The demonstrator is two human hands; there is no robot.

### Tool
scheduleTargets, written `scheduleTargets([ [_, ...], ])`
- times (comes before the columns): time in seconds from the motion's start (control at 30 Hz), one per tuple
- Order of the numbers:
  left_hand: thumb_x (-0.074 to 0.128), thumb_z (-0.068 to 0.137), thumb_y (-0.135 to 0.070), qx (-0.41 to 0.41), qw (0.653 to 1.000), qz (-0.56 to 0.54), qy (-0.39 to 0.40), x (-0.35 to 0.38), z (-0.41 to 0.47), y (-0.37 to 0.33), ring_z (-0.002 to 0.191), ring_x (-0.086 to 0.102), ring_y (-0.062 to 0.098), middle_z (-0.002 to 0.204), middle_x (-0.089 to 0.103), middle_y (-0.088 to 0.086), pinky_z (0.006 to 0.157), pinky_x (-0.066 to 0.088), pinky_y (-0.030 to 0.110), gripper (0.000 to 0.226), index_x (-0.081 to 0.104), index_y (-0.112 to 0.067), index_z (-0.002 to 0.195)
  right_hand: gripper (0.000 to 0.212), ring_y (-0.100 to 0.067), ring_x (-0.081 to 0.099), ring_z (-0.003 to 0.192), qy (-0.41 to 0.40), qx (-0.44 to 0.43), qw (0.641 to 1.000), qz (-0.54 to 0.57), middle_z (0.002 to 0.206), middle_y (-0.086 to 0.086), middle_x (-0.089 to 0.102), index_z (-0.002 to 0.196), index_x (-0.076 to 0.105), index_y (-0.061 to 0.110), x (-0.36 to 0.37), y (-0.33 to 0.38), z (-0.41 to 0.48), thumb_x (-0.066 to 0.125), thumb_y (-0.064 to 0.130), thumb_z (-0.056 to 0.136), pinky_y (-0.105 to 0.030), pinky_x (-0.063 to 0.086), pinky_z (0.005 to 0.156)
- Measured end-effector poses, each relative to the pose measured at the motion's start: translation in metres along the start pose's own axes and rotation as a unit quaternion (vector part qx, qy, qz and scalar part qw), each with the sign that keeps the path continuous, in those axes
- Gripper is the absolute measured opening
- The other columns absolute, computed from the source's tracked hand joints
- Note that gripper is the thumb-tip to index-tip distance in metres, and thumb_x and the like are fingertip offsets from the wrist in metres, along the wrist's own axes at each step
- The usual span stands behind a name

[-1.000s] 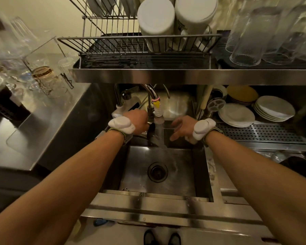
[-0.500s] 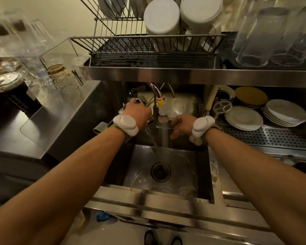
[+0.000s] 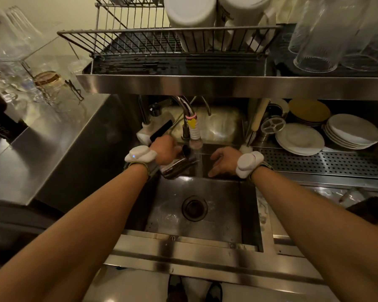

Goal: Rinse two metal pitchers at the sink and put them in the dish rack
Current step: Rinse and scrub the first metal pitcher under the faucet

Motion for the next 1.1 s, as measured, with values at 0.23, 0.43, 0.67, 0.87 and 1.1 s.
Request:
scheduleTargets([
  [0.23,0.044,0.097,-0.030,-0.109,0.982,-0.152,-0.005,0.027,0.015,-0.006,0.097,0.066,0.039,0.106,0.066,0.027,0.087,0.055,0.045,0.041,0.064,0.006,0.106,0.084,-0.026,0.059,0.109,-0.033,0.023,0.998,0.047,0.123,-0.007,0.059,0.133,0.045,0.008,0.021,-0.016,0.017,0.083,0.042,0.066,-0.038,0.049,0.095],
  [0.43,0.041,0.100,-0.026,-0.143,0.965,-0.208,0.073,0.035,0.018,-0.008,0.052,0.057,0.027,0.077,0.057,0.018,0.030,0.044,0.023,0.030,0.058,-0.002,0.093,0.051,-0.015,0.064,0.087,-0.046,0.037,0.988,0.143,0.092,0.004,0.066,0.098,0.055,0.020,0.028,-0.016,0.032,0.082,0.047,0.063,-0.032,0.054,0.083],
  [0.67,0.037,0.101,-0.026,-0.127,0.927,-0.336,0.110,0.050,0.027,0.016,0.058,0.054,0.016,0.070,0.051,0.004,0.045,0.054,0.031,0.032,0.058,-0.002,0.099,0.043,-0.020,0.064,0.100,-0.035,0.004,0.976,0.215,0.101,0.001,0.064,0.111,0.061,0.014,0.046,-0.003,0.055,0.080,0.025,0.074,-0.017,0.046,0.075],
  [0.87,0.039,0.099,-0.038,-0.133,0.947,-0.261,0.134,0.041,0.026,0.030,0.085,0.066,0.031,0.104,0.066,0.020,0.062,0.055,0.042,0.042,0.061,-0.004,0.108,0.057,-0.017,0.062,0.092,-0.073,0.040,0.974,0.209,0.105,-0.001,0.065,0.112,0.061,0.014,0.049,-0.011,0.062,0.086,0.028,0.063,-0.023,0.045,0.077],
  [1.1,0.038,0.100,-0.039,-0.089,0.979,-0.166,0.082,0.034,0.024,0.044,0.109,0.061,0.040,0.117,0.065,0.024,0.075,0.048,0.041,0.049,0.064,0.001,0.112,0.108,-0.021,0.065,0.101,-0.042,0.062,0.984,0.162,0.110,0.001,0.066,0.119,0.054,0.014,0.068,-0.012,0.067,0.089,0.060,0.028,-0.038,0.054,0.090],
])
Point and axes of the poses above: each hand's wrist, its own z-axis towards the middle knuckle, its own x-axis out of the palm, y = z × x, the point moved 2 cm from there along z, towards the middle knuckle
